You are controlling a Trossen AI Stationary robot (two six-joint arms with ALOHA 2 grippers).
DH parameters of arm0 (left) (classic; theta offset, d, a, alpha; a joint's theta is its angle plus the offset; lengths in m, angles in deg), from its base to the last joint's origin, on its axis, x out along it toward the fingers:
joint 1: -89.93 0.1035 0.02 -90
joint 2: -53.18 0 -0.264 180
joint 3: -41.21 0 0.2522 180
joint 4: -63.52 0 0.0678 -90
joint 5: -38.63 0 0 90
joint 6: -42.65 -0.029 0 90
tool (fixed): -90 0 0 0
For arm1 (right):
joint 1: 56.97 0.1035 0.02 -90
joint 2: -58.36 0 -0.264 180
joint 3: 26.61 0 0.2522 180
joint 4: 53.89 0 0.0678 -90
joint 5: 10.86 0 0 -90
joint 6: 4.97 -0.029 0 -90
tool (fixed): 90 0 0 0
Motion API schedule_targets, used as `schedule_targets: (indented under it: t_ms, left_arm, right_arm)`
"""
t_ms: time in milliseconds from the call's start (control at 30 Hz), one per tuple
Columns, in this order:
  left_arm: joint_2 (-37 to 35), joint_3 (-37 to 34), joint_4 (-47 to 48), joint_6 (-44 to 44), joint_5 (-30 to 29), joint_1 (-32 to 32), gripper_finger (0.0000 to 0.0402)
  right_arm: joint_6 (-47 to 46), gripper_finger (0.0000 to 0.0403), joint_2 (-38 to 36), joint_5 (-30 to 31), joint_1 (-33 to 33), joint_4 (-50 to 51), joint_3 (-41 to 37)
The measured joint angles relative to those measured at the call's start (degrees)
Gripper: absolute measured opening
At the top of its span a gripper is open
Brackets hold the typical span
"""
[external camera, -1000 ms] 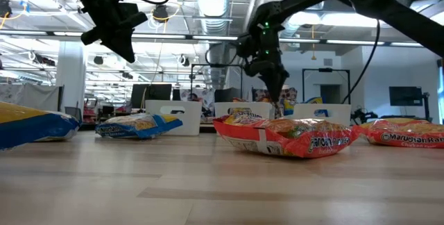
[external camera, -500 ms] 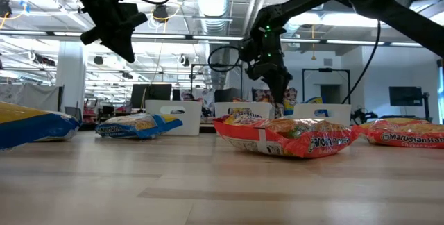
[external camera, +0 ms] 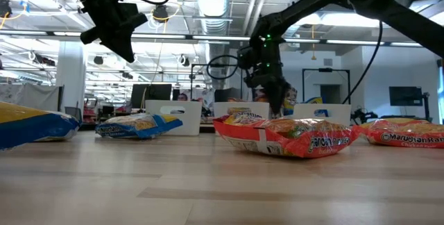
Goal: Sort Maruchan noodles
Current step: Adjust the middle white bin, then put the orange noodle pack into the left white bin
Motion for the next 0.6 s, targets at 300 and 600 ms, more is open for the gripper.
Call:
schedule_targets:
  t_ms: [300,600]
  left_arm:
    - [0.00,0.00,0.01,0.06,0.24,-0.02,0.0000]
    - [0.00,0.00,0.03,0.11,0.26,0.00,0.0000]
  right_arm:
    - [-0.17,0.0123,0.00,0.06,-0.13,-6.27,0.00]
    - [0.44,0.0123,0.00,7.31,-0.49,-5.05,0.00]
